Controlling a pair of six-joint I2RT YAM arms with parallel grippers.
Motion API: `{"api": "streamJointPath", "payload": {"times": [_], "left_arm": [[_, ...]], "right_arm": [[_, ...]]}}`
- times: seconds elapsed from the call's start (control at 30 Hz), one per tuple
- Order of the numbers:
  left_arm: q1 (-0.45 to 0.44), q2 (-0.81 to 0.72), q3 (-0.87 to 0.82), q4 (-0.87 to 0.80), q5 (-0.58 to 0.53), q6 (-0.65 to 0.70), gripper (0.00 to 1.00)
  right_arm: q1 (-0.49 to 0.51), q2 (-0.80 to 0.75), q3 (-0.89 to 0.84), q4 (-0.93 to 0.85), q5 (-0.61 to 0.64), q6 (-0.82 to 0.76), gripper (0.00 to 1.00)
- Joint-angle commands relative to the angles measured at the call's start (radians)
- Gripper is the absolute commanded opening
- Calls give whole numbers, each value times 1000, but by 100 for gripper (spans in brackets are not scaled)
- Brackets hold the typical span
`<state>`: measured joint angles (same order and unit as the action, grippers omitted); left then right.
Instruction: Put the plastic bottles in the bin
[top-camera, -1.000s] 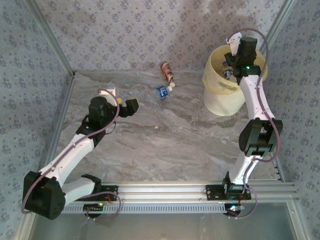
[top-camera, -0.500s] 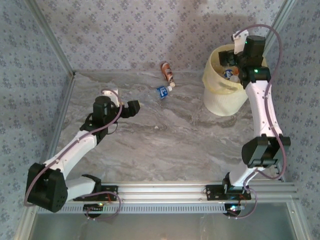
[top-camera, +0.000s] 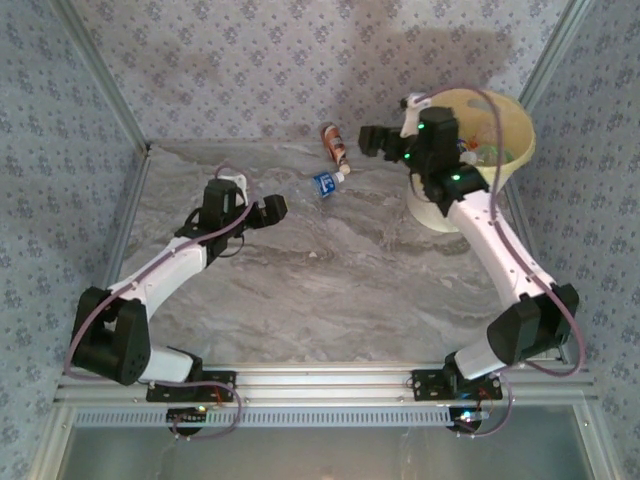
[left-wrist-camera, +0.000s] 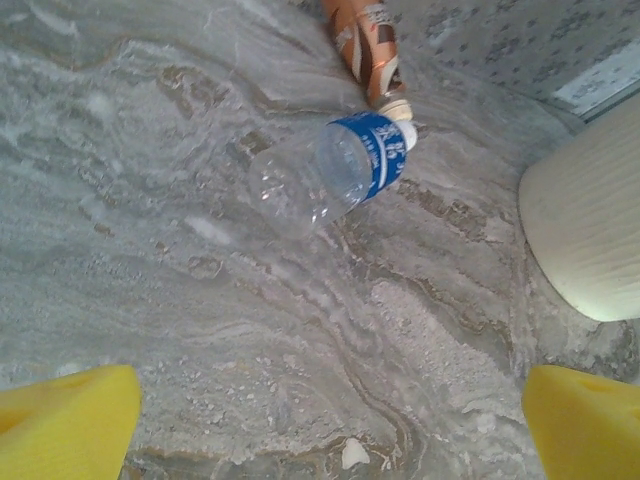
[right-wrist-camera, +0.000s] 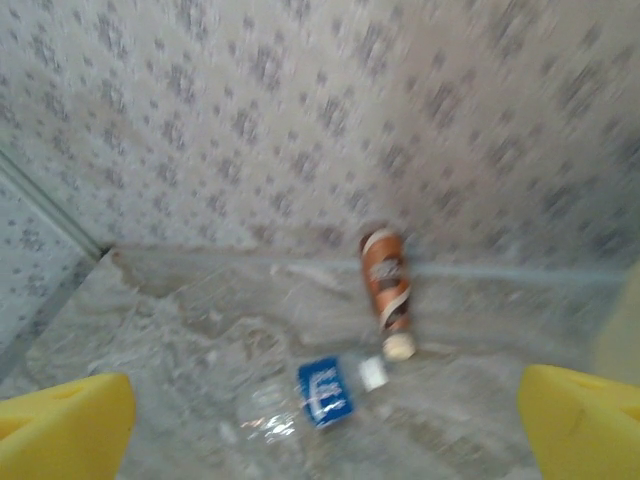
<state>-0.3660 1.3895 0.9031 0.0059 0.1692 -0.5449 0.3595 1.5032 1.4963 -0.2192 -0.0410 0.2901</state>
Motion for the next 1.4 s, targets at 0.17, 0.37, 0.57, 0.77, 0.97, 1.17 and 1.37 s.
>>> {"api": "streamJointPath", "payload": {"times": [0.17, 0.37, 0.57, 0.77, 0.97, 1.17, 1.37], "left_arm": [[16, 42, 57, -61, -70, -61, 98], [27, 333, 374, -183, 16, 59, 98], [57, 663, 689, -123, 193, -6, 98], [73, 855, 860, -4, 321, -120, 98], [65, 886, 760, 200, 399, -247, 98], [55, 901, 714, 325, 500, -285, 98], [32, 858, 628, 372, 522, -307, 98]], "right_arm": [[74, 267, -17, 137, 149, 460, 100], [81, 435, 21, 198, 179, 659, 100], [88, 489, -25, 252, 200, 829, 100], [79, 498, -51, 251, 185, 850, 100], [59, 524, -76, 283, 144, 901, 100], [54, 597, -42, 286, 51, 915, 100], [53, 627, -32, 289, 8, 925, 100]]}}
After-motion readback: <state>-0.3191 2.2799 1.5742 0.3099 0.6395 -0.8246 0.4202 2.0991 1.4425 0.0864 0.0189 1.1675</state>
